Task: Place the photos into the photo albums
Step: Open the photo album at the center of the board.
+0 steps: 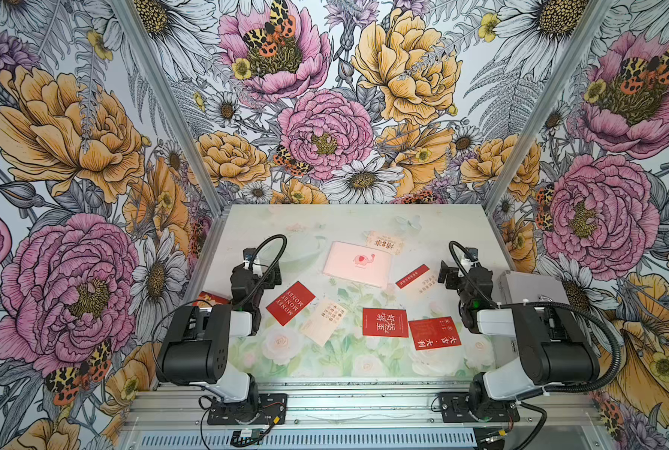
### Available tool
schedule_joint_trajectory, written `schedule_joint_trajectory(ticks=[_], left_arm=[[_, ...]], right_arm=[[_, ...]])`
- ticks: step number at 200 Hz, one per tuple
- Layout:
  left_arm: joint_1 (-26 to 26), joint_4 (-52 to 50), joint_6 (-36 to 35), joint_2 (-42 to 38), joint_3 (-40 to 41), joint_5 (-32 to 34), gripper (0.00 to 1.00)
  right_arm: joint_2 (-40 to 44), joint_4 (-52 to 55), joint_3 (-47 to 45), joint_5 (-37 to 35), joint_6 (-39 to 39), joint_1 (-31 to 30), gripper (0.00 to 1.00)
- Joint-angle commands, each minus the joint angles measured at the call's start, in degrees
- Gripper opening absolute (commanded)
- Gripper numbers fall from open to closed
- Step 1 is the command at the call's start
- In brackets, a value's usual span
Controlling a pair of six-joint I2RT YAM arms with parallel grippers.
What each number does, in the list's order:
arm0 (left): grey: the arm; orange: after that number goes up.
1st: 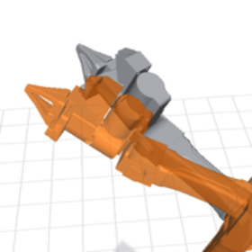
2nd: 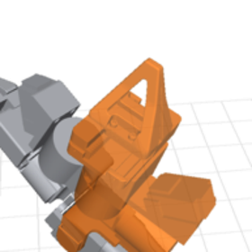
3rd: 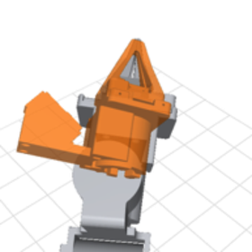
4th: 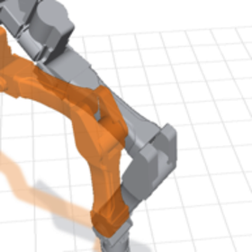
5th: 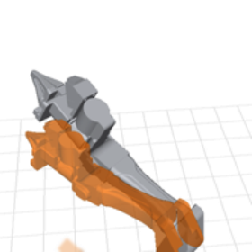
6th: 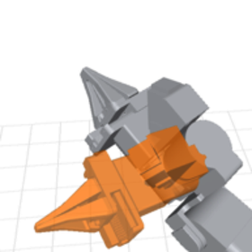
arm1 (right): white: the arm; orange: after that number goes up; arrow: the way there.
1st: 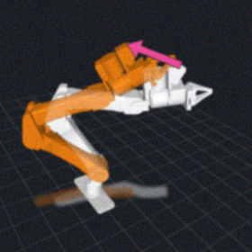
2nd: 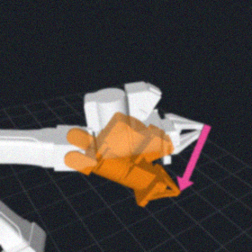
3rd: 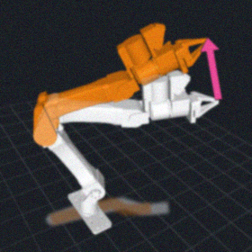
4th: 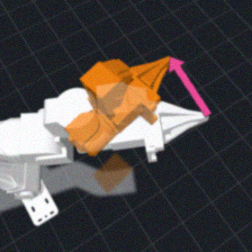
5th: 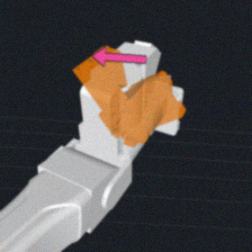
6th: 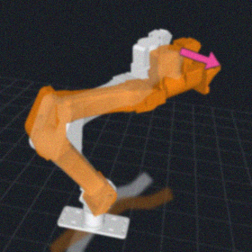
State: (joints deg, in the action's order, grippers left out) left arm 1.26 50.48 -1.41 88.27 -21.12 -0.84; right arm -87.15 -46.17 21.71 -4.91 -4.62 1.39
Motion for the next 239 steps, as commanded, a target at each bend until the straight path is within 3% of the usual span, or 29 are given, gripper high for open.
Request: schedule_joint_trajectory(ticks=[1,239], left_arm=[[-0.38,2.60,-0.15,0.24,-0.69,0.92,0.99],[-1.16,2.56,-0.73,0.19,-0.68,2.25,0.99]], right_arm=[[-0.60,-2.31,1.16,-0.89,0.22,-0.45,1.00],[-0.64,-2.35,1.08,-0.87,0.24,-0.48,1.00]])
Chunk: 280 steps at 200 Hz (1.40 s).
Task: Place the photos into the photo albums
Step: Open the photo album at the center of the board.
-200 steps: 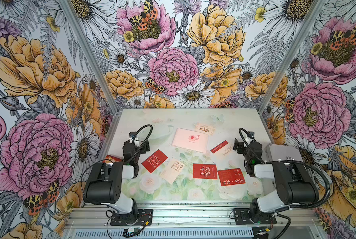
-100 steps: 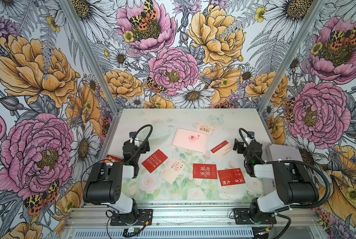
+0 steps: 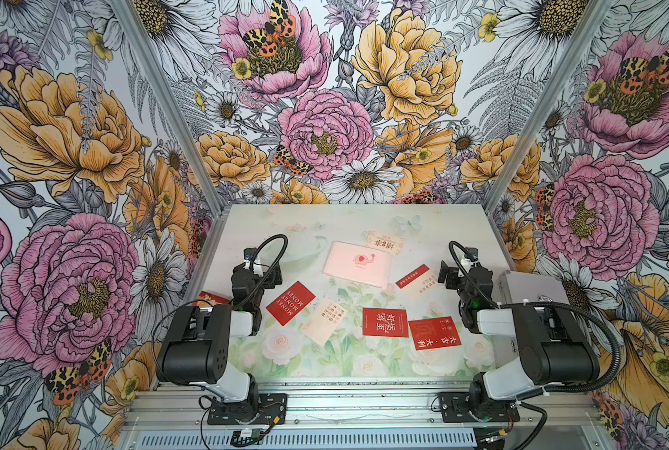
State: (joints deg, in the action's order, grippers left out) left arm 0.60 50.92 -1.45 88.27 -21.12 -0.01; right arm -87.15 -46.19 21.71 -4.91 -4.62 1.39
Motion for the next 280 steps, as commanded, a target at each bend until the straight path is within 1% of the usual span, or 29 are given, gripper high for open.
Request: schedule_joint_trajectory(ticks=[1,36,48,61,71,77,79,89,103,110,117,129,145,155,162,177,198,221,245,260,280], left_arm=[[-0.51,2.10,-0.71,0.17,-0.67,1.42,0.99],[-0.98,-0.24,-0.75,-0.52,-1.57,3.06,0.99],[-2.03,-1.45,-1.74,-2.26,-1.56,4.26,0.99],[-3.69,-3.18,-2.62,-4.60,-1.44,7.58,0.99],[-6.33,-9.84,-4.86,-7.79,-3.56,10.73,0.99],[-8.17,-15.09,-6.07,-9.83,-5.66,11.55,0.99],[-8.89,-17.17,-6.27,-10.34,-6.40,13.18,0.99],[-10.65,-25.44,-4.40,-12.65,-10.52,15.08,0.99],[-10.56,-37.56,0.71,-14.37,-16.84,12.44,0.99],[-10.23,-41.20,2.69,-14.40,-19.53,9.02,0.99],[-9.54,-42.76,4.63,-14.40,-21.12,6.23,0.99],[-7.98,-42.77,9.19,-13.98,-22.25,-0.53,0.99],[-6.48,-42.48,15.90,-12.04,-23.78,-7.15,0.99],[-6.15,-42.76,18.87,-10.45,-24.94,-9.42,0.99],[-6.17,-43.67,20.42,-9.28,-25.92,-10.62,0.99],[-6.43,-46.14,22.05,-7.16,-28.33,-13.08,0.99],[-7.45,-49.10,22.04,-5.45,-30.34,-13.66,0.99],[-7.63,-49.16,23.22,-4.18,-30.08,-15.22,0.99],[-7.25,-49.47,24.63,-1.77,-30.67,-19.43,0.99],[-7.74,-50.11,24.84,-0.98,-30.73,-20.86,0.99],[-8.97,-50.67,24.37,-0.03,-30.56,-20.64,0.99]], right_arm=[[-0.64,-2.33,1.07,-0.88,0.23,-0.45,1.00],[0.28,-2.87,0.51,-0.65,0.91,-0.95,1.00],[3.92,-1.37,-0.43,-2.60,1.13,-1.59,1.00],[10.00,-0.69,-2.78,-4.92,0.82,-2.08,1.00],[15.21,0.07,-4.77,-6.41,-0.04,-2.05,1.00],[18.83,1.91,-5.51,-7.63,-1.93,-2.02,1.00],[20.04,2.73,-5.71,-8.03,-2.66,-1.96,1.00],[26.91,9.92,-5.29,-8.44,-7.82,-1.51,1.00],[35.69,28.22,-0.62,-9.34,-16.44,-0.96,1.00],[38.38,36.20,1.96,-9.45,-19.41,-0.75,1.00],[40.02,40.99,3.83,-7.67,-20.32,-0.62,1.00],[40.75,45.70,6.53,-1.94,-21.02,-0.53,1.00],[38.20,51.23,10.61,4.82,-23.16,-0.64,0.96],[35.08,54.56,13.64,9.51,-24.43,-1.03,0.94],[32.46,56.80,15.40,11.03,-25.26,-1.50,0.94],[26.95,60.03,18.80,15.01,-26.34,-3.45,0.94],[18.08,64.26,24.18,17.95,-27.53,-7.90,0.94],[9.02,65.81,29.39,18.50,-28.61,-14.31,0.94],[2.58,65.73,33.77,14.17,-29.73,-20.77,0.93],[-0.78,65.70,36.41,12.83,-30.36,-23.15,0.93],[-5.45,65.66,39.51,12.39,-31.19,-24.97,0.93]])
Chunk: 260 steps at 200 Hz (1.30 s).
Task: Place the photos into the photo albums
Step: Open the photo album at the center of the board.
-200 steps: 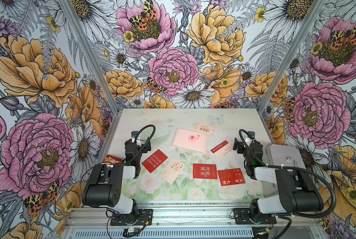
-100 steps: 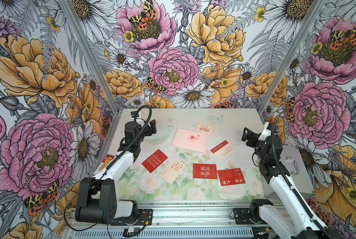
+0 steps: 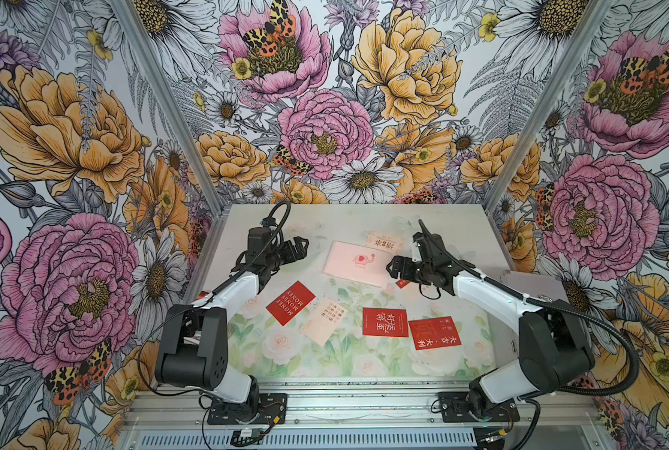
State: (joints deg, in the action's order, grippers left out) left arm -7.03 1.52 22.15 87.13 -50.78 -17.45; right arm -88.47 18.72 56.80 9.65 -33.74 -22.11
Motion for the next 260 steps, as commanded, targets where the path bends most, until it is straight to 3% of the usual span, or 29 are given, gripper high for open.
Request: schedule_joint_trajectory(ticks=[1,84,157,199,260], left_arm=[[-1.42,-1.31,0.69,1.19,-0.94,-3.20,0.99],[-6.37,-5.65,2.00,15.51,-12.13,-10.50,0.95],[-8.22,-5.81,5.03,26.25,-18.23,-14.83,0.91],[-10.66,-5.73,4.31,26.89,-17.80,-16.20,0.82],[-13.17,-5.73,2.65,21.46,-9.58,-13.82,0.81]], right_arm=[[-4.38,0.77,4.62,-2.22,-2.10,-1.50,0.93],[-17.22,0.79,12.70,-1.25,-3.70,-1.78,0.92],[-22.55,0.60,16.42,0.11,-3.29,-1.55,0.91],[-23.38,0.44,16.09,1.27,-3.26,-1.00,0.91],[-21.84,-0.79,14.20,2.34,-3.64,-0.84,0.91]])
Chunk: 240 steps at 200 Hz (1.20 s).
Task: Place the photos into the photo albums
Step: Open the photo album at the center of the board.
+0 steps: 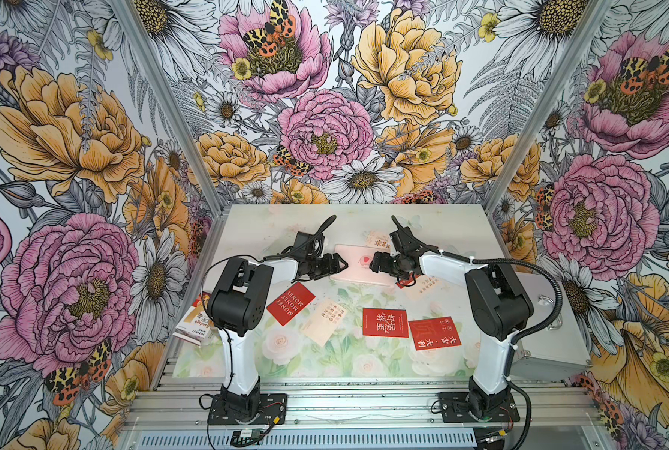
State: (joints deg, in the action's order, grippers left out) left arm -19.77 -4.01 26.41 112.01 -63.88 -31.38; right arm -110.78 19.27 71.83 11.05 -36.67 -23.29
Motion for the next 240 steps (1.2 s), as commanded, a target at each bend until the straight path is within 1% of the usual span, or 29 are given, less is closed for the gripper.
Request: schedule_joint_trajectory(ticks=[1,41,54,56,60,86,125,132,148,151,162,206,235,240], left_arm=[[-0.35,-0.21,-1.67,-3.52,3.59,0.18,0.81],[1.42,-0.19,-2.08,-7.11,7.38,0.87,0.81],[1.96,-0.18,-2.12,-7.24,7.91,0.86,0.81],[2.07,-0.16,-2.15,-8.80,8.01,0.87,0.81],[2.22,-0.19,-2.16,-9.50,8.06,0.81,0.81],[3.18,-0.21,-2.24,-10.31,7.91,-0.06,0.81],[4.01,-0.67,-2.25,-9.28,5.75,-1.17,0.80],[3.97,-0.70,-2.31,-8.81,5.27,-1.59,0.77],[3.74,-0.76,-2.00,-8.34,4.24,-2.27,0.75],[3.71,-0.77,-1.96,-6.34,4.01,-2.41,0.74],[3.47,-0.74,-1.36,-4.82,3.10,-3.17,0.70],[1.85,-0.75,-0.57,-1.48,1.26,-3.91,0.69],[1.14,-0.72,-0.22,-1.29,1.79,-3.47,0.69],[0.97,-0.56,-0.22,-1.33,1.84,-3.60,0.66]], right_arm=[[0.57,-1.34,-0.87,0.93,-0.74,0.34,0.91],[3.88,-1.28,-2.53,-0.93,-0.78,1.17,0.91],[4.07,-1.27,-2.82,-1.03,-0.86,1.68,0.91],[4.08,-1.28,-2.83,-1.05,-0.86,1.78,0.91],[4.07,-1.28,-3.03,-1.16,-0.95,1.86,0.91],[4.52,-1.26,-3.96,-2.66,-1.13,2.49,0.91],[3.57,-1.23,-4.29,-2.32,-1.22,3.13,0.91],[3.24,-1.25,-4.12,-1.78,-1.30,3.09,0.91],[2.47,-1.30,-3.30,-0.49,-1.24,2.62,0.90],[2.38,-1.30,-3.12,-0.30,-1.22,2.50,0.90],[1.91,-1.33,-2.39,0.32,-1.13,2.07,0.90],[1.19,-1.34,-1.13,1.92,-1.13,1.58,0.89],[1.34,-3.01,-1.29,5.32,-1.32,1.62,0.89],[1.52,-3.37,-1.27,5.97,-1.44,1.65,0.89]])
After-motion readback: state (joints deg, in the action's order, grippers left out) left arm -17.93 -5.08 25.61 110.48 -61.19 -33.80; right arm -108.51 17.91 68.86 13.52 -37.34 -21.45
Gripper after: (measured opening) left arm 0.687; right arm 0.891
